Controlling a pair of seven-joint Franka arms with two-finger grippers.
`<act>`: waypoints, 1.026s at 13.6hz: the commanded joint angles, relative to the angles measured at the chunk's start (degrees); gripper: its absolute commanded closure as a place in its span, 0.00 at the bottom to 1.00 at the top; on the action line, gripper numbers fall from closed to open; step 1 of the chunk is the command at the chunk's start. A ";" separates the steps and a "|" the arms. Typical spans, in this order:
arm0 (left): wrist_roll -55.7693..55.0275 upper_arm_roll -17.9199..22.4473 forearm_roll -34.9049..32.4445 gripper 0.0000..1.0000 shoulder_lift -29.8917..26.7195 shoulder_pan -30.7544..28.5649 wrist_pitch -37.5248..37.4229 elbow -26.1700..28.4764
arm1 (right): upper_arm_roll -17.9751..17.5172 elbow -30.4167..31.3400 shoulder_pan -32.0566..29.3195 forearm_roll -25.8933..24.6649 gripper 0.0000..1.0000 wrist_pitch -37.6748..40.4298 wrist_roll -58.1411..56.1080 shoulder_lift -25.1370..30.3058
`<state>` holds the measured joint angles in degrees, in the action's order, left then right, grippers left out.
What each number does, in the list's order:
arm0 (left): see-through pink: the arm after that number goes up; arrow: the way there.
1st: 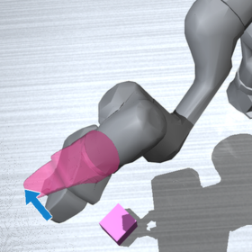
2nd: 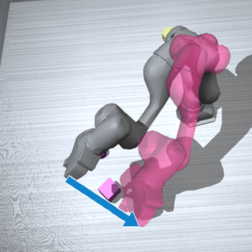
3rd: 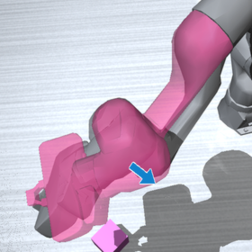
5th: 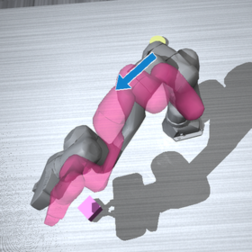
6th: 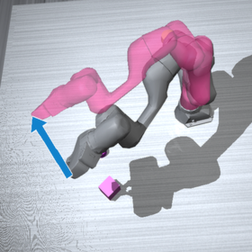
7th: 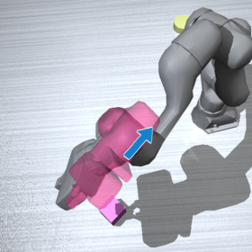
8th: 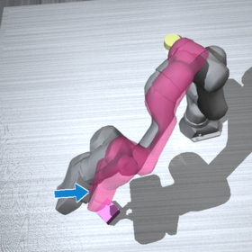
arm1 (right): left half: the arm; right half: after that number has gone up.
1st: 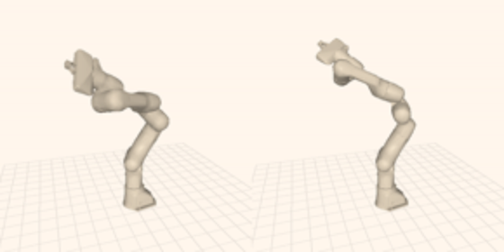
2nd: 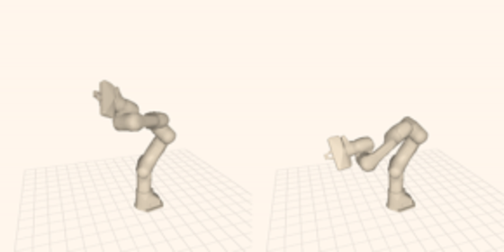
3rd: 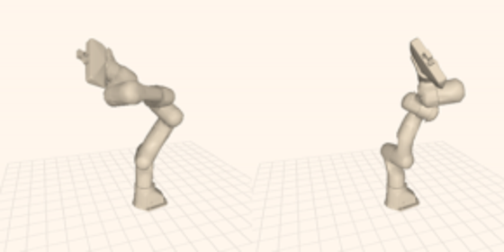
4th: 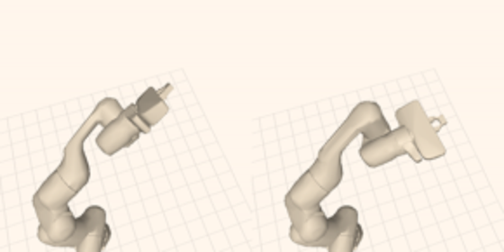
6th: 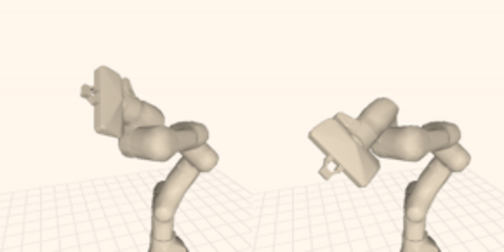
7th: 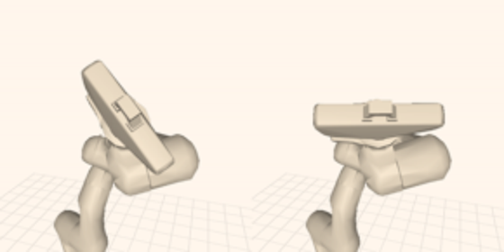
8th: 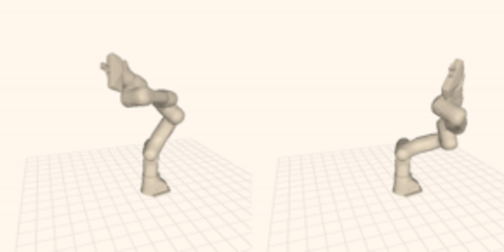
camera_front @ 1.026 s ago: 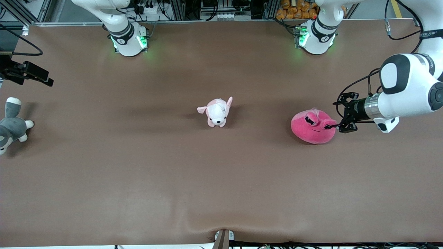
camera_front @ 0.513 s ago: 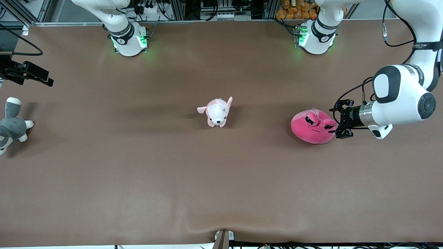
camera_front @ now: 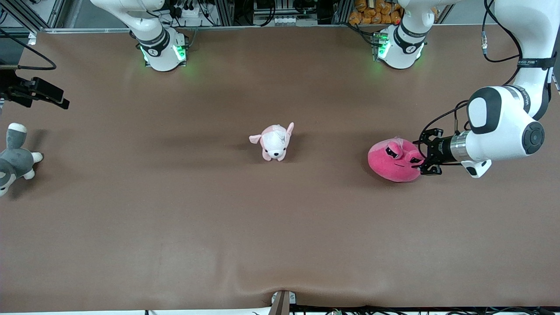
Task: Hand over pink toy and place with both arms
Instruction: 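Close the left gripper on the pink plush's ear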
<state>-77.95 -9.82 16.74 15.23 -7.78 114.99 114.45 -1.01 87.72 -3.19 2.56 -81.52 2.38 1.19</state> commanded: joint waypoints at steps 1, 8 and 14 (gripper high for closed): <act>-0.80 -0.11 1.37 0.34 0.41 0.57 0.50 -0.28 | -0.04 -0.53 0.90 -0.36 0.00 0.66 -0.18 0.13; -0.71 -0.11 1.37 0.51 1.47 0.66 0.50 -0.36 | 0.04 -0.53 0.99 -0.36 0.00 0.66 -0.01 0.04; -0.71 -0.20 1.37 1.00 1.91 0.66 0.50 -0.98 | 0.31 -0.53 1.08 -0.36 0.00 0.57 0.17 0.04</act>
<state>-77.95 -9.92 17.08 16.67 -7.30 115.14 114.25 -1.09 87.72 -2.50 2.49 -81.51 2.38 1.19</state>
